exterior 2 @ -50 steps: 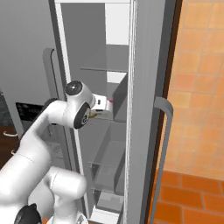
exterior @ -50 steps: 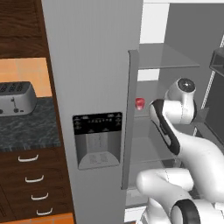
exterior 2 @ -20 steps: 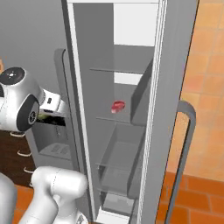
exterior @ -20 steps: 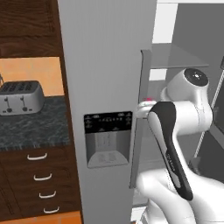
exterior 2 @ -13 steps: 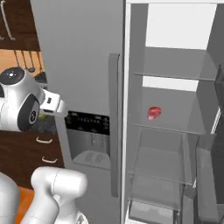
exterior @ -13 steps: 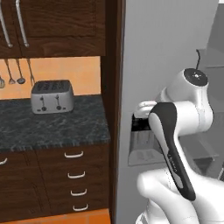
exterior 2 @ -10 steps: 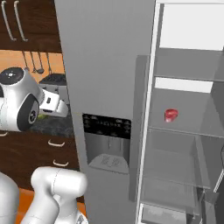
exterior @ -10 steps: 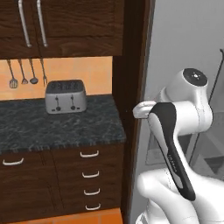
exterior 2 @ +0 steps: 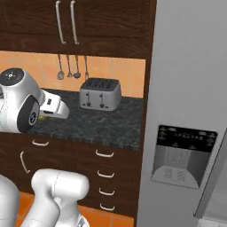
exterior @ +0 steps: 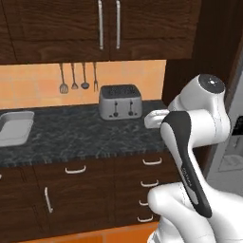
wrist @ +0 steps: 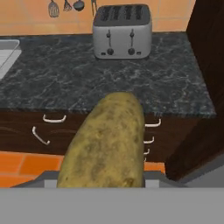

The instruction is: Place one potato and one steak in each tupperware on the nearby counter, to pack two identical lunches.

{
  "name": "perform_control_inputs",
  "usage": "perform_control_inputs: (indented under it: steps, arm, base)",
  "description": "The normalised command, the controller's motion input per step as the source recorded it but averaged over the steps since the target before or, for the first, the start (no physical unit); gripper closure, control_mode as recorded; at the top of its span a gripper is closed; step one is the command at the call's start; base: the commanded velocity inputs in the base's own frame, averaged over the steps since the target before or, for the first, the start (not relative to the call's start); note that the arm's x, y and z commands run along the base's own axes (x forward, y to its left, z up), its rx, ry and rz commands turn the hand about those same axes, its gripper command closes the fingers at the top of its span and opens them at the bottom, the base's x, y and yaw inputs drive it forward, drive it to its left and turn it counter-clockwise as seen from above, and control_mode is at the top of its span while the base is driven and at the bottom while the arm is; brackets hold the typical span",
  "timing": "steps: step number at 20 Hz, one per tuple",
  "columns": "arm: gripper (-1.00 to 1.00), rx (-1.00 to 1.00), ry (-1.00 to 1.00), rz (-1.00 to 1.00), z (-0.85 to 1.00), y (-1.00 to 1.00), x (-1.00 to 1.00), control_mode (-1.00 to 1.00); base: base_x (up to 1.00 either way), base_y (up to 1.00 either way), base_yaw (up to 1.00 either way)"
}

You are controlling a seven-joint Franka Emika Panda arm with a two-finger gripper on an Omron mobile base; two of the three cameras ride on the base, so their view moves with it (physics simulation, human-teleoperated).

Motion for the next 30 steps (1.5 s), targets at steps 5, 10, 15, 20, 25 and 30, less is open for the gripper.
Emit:
perform_control_inputs:
  steps: [5,10,15,20,25,30]
  arm:
    - [1.00,0.00,0.00,0.00,0.00,0.00,0.00,1.00]
    - [1.00,0.00,0.00,0.00,0.00,0.00,0.00,1.00]
    - [1.00,0.00,0.00,0.00,0.00,0.00,0.00,1.00]
    - [1.00,0.00,0.00,0.00,0.00,0.00,0.00,1.00]
    - [1.00,0.00,0.00,0.00,0.00,0.00,0.00,1.00]
    - [1.00,0.00,0.00,0.00,0.00,0.00,0.00,1.00]
  base:
    - [0.13,1.00,-0.03]
    - [0.14,1.00,-0.16]
    - [0.19,1.00,-0.17]
    - [0.26,0.98,-0.14]
    - [0.53,0.24,-0.07]
    - [0.52,0.13,0.00]
